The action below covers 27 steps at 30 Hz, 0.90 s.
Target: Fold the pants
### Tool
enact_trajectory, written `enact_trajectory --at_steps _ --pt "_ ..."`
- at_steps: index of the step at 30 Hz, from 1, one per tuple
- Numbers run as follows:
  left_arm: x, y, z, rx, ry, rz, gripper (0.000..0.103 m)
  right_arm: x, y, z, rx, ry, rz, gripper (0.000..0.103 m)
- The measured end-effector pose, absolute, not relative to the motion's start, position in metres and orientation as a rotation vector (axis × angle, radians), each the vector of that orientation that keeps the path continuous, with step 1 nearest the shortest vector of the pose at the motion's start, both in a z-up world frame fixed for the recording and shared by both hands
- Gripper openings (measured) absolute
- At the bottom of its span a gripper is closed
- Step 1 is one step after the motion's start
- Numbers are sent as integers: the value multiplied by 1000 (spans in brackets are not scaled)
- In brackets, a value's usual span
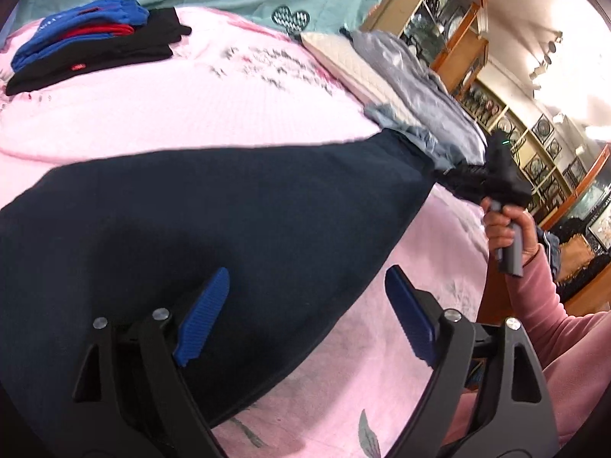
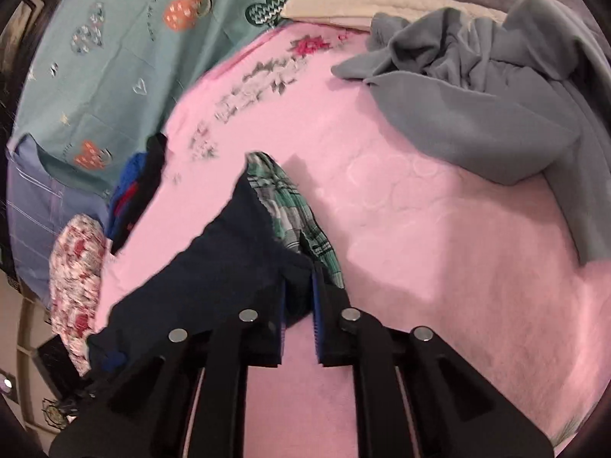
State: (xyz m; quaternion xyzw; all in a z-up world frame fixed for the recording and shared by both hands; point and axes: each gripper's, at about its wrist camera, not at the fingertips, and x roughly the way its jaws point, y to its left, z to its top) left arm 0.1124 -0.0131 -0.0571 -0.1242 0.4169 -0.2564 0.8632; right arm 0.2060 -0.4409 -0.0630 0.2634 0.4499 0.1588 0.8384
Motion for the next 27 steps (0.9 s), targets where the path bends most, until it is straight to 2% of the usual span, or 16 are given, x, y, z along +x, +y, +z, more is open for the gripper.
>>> enact_trajectory --at_steps 1,7,9,10,13,18,23,27 --pt "112 -13 -57 -257 879 -540 86 203 -443 -57 553 958 328 32" --pt "96 1 -39 -213 838 -509 86 180 -445 -8 418 850 205 32" --pt "89 11 -27 -177 799 -477 93 178 -425 8 376 815 270 32" --pt "86 20 -19 -159 775 -441 96 178 -410 15 352 803 318 32" --pt "86 42 -10 -129 759 -356 98 184 -348 30 247 800 511 32" --pt "102 71 -30 -115 844 -308 98 194 -229 38 38 845 854 33" --pt "122 81 -58 -157 951 -309 98 215 -125 30 -108 934 1093 33" --pt "117 85 -64 -158 944 -349 101 232 -61 10 -224 1001 1178 33"
